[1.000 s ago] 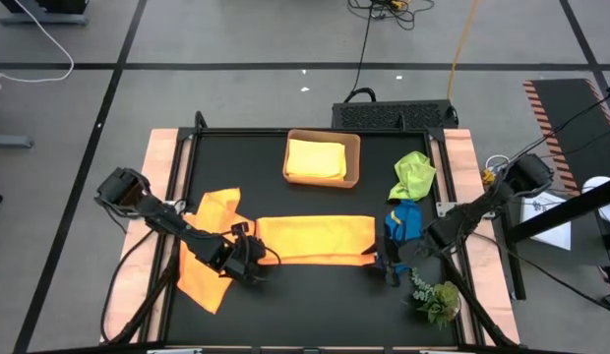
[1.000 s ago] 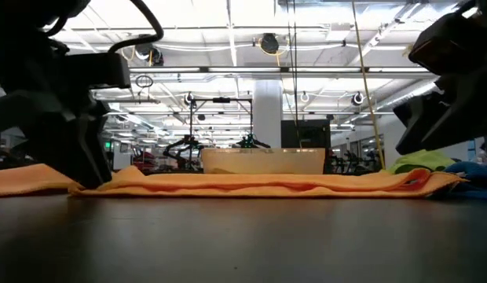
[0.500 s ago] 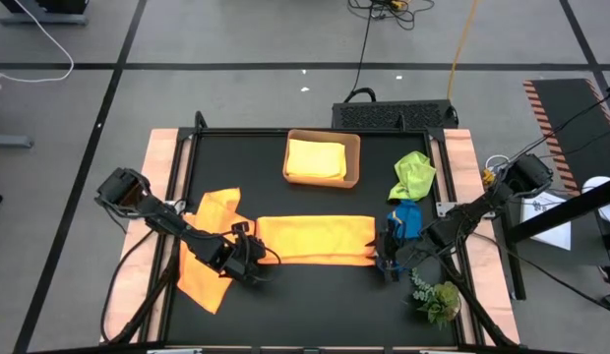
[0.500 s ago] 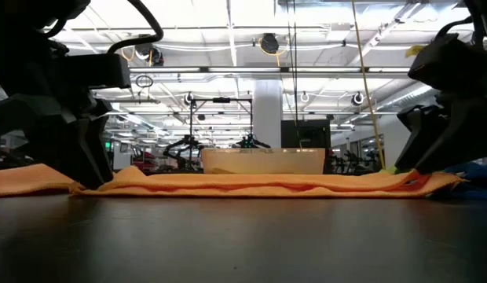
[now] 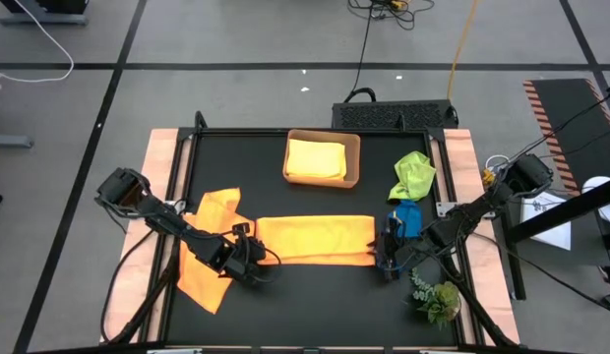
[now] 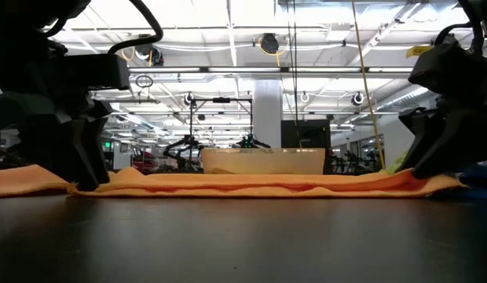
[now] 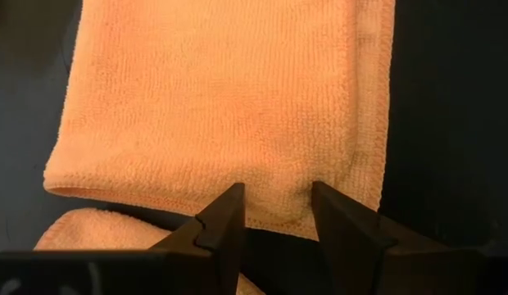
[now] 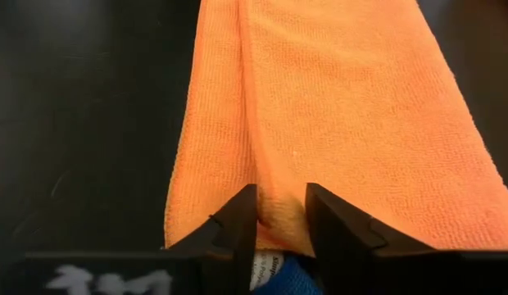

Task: Fold microfiber towels
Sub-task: Fold the right orange towel

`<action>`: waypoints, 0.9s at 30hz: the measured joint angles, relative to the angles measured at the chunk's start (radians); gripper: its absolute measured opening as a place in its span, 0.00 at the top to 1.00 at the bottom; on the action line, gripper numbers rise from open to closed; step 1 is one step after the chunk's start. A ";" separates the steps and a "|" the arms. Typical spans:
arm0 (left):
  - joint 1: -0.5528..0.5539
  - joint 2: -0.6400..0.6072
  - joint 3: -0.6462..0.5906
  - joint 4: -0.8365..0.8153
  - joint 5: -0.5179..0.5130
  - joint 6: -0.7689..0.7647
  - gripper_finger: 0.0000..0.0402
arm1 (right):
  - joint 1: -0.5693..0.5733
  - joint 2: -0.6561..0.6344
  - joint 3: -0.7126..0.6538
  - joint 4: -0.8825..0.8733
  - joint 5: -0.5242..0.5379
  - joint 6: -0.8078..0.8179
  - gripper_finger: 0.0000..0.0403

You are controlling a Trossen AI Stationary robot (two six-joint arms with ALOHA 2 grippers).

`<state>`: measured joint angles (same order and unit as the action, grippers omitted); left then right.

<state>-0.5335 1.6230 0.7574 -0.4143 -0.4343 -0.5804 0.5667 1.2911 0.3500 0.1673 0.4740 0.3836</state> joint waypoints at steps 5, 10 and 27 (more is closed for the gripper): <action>0.000 0.000 0.000 0.000 0.003 0.020 0.66 | 0.000 -0.010 0.000 0.000 -0.002 -0.004 0.91; 0.000 0.000 0.000 0.000 0.016 0.038 0.80 | 0.000 -0.029 0.000 0.001 -0.005 -0.020 0.99; 0.000 0.000 0.146 -0.182 0.057 0.054 0.96 | 0.000 -0.145 0.000 0.010 -0.006 -0.080 0.99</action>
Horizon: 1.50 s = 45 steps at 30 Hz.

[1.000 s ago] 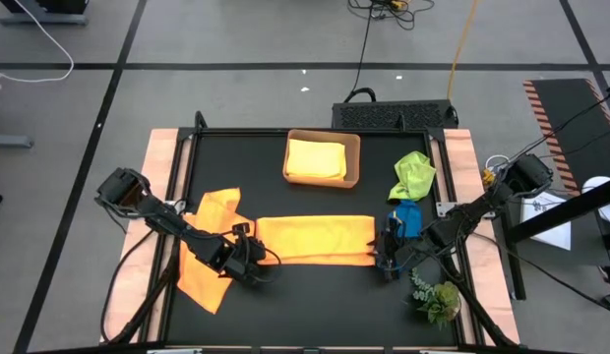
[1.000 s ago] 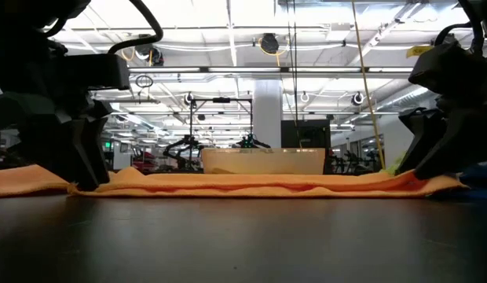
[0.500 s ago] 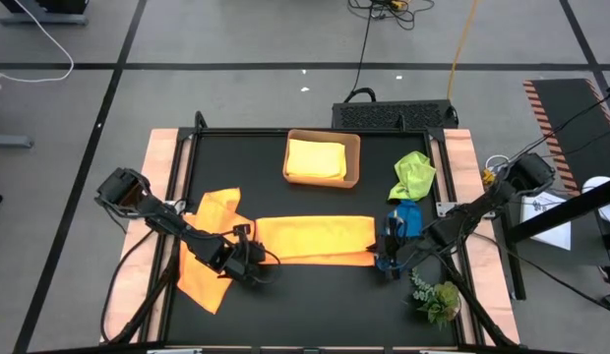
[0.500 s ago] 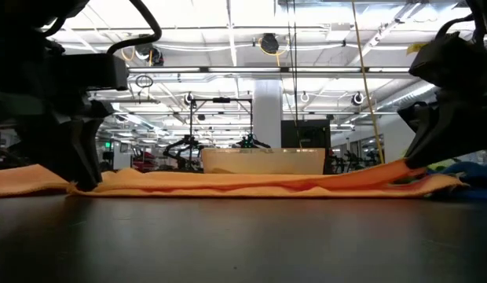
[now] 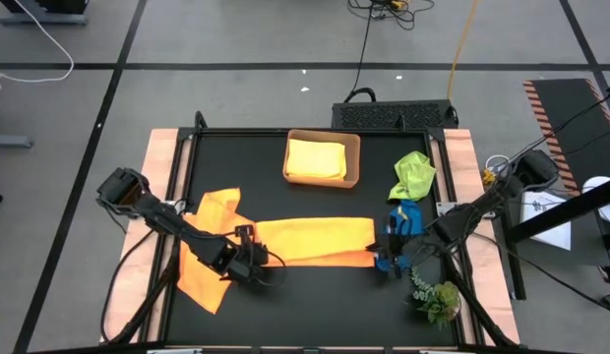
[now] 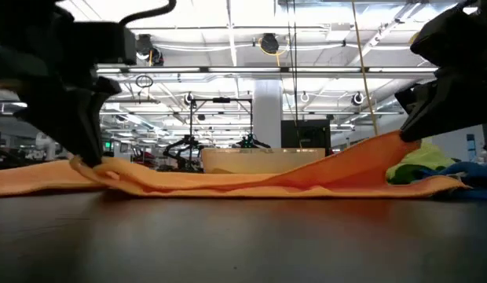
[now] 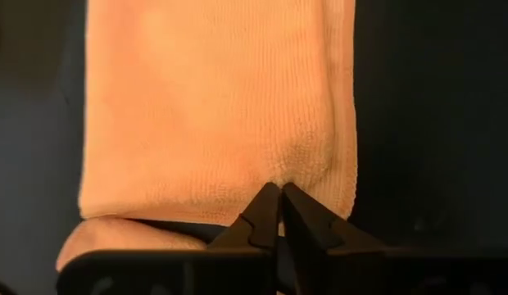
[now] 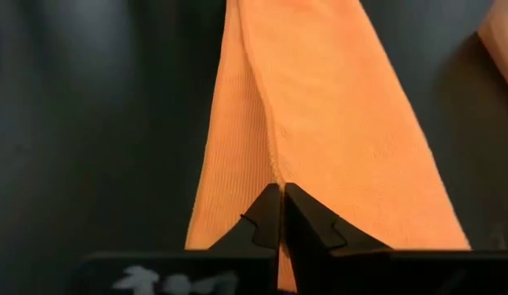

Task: Fold microfiber towels
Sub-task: Fold the right orange towel

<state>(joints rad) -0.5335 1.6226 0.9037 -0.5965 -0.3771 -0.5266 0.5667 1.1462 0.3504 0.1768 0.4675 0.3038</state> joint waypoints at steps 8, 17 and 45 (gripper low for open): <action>0.000 0.000 0.051 -0.058 0.037 -0.001 0.96 | 0.000 -0.026 0.000 -0.002 0.000 -0.003 0.99; 0.002 0.000 0.051 -0.053 0.059 -0.017 0.93 | 0.000 -0.026 0.000 -0.001 0.000 -0.003 0.99; -0.006 0.000 0.051 -0.012 0.146 -0.030 0.93 | 0.000 -0.026 0.000 0.076 -0.107 -0.002 0.99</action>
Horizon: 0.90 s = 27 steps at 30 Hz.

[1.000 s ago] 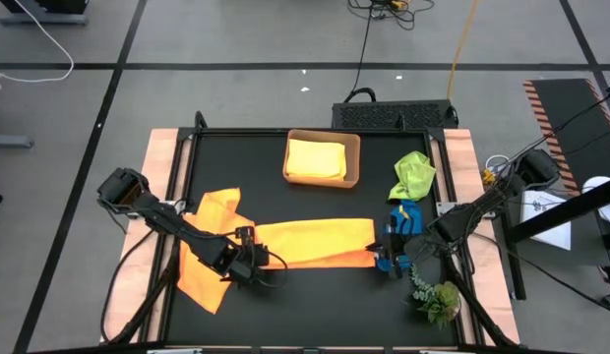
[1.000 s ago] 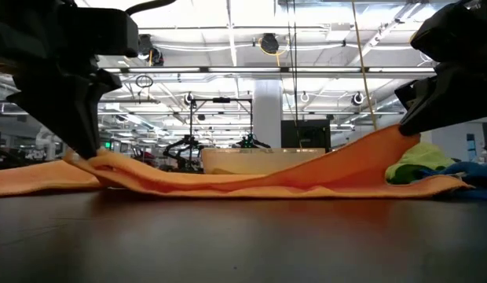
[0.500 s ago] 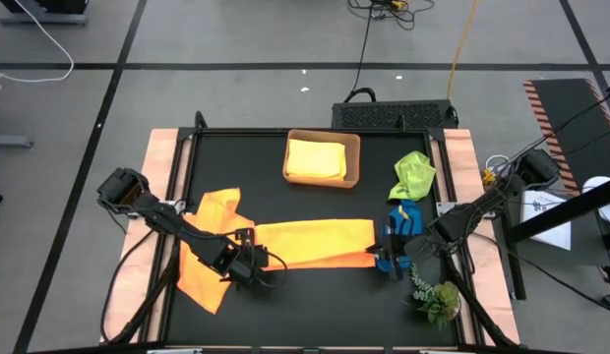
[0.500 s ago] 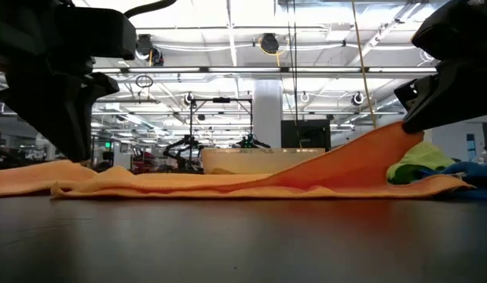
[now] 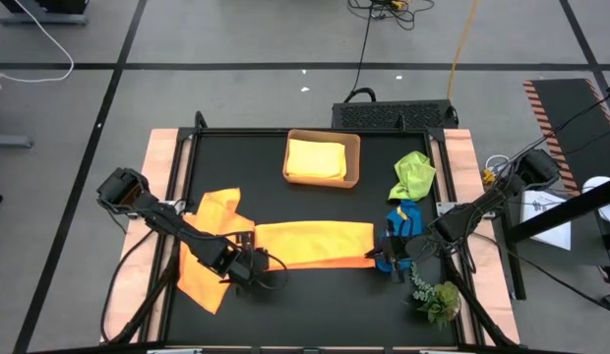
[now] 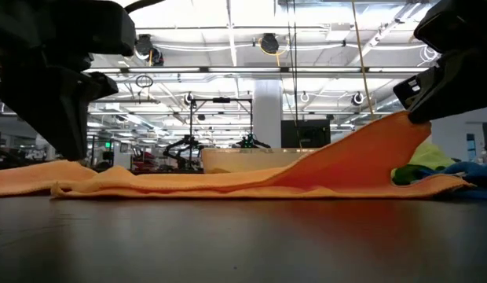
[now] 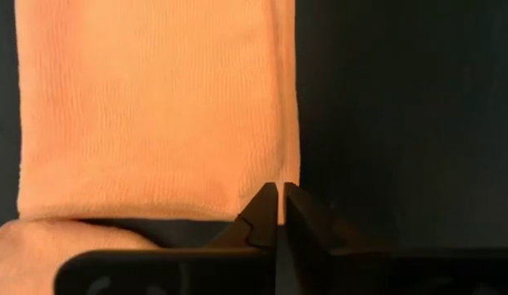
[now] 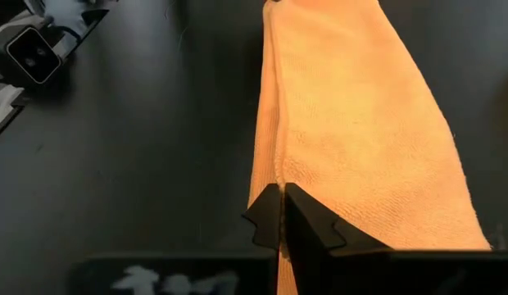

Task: Fold microfiber towels
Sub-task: Fold the right orange towel

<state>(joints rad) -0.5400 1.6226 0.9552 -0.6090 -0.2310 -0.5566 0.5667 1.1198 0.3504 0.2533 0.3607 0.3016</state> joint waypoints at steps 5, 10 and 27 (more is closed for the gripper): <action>0.000 0.000 -0.001 0.009 -0.039 0.026 0.85 | 0.000 0.000 0.000 0.000 0.000 0.000 0.99; 0.002 0.000 -0.037 0.039 -0.070 0.028 0.73 | 0.000 0.000 0.000 0.000 0.000 0.000 0.99; 0.013 0.001 -0.121 0.139 -0.067 0.047 0.64 | 0.000 0.000 0.000 -0.003 0.000 0.000 0.99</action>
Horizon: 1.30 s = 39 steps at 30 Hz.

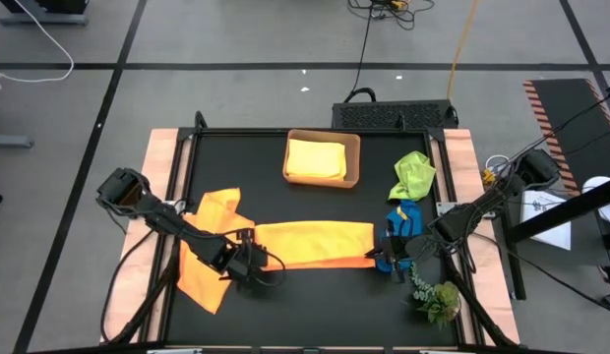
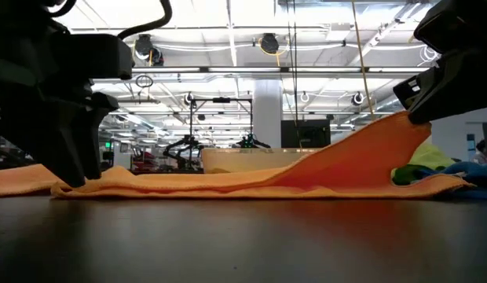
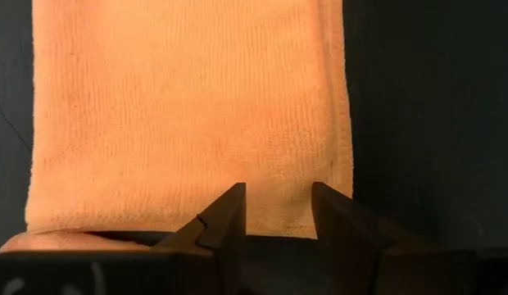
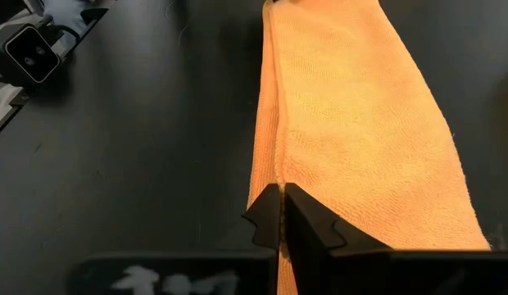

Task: Fold microfiber towels
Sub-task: Fold the right orange towel

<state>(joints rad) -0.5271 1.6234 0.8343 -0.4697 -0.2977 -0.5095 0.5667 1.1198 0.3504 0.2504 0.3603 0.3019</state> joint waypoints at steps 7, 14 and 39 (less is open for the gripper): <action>0.008 0.000 -0.015 0.001 -0.008 0.004 0.66 | 0.000 0.000 0.000 0.000 0.000 0.000 0.99; 0.012 0.000 -0.015 0.001 -0.007 0.016 0.83 | 0.000 0.000 0.000 0.000 0.000 0.000 0.99; 0.009 0.000 0.115 -0.130 0.161 -0.017 0.99 | -0.001 0.000 0.000 -0.001 -0.029 0.003 0.99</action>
<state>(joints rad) -0.5182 1.6230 0.9492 -0.5995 -0.1369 -0.5260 0.5661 1.1198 0.3504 0.2491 0.3318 0.3054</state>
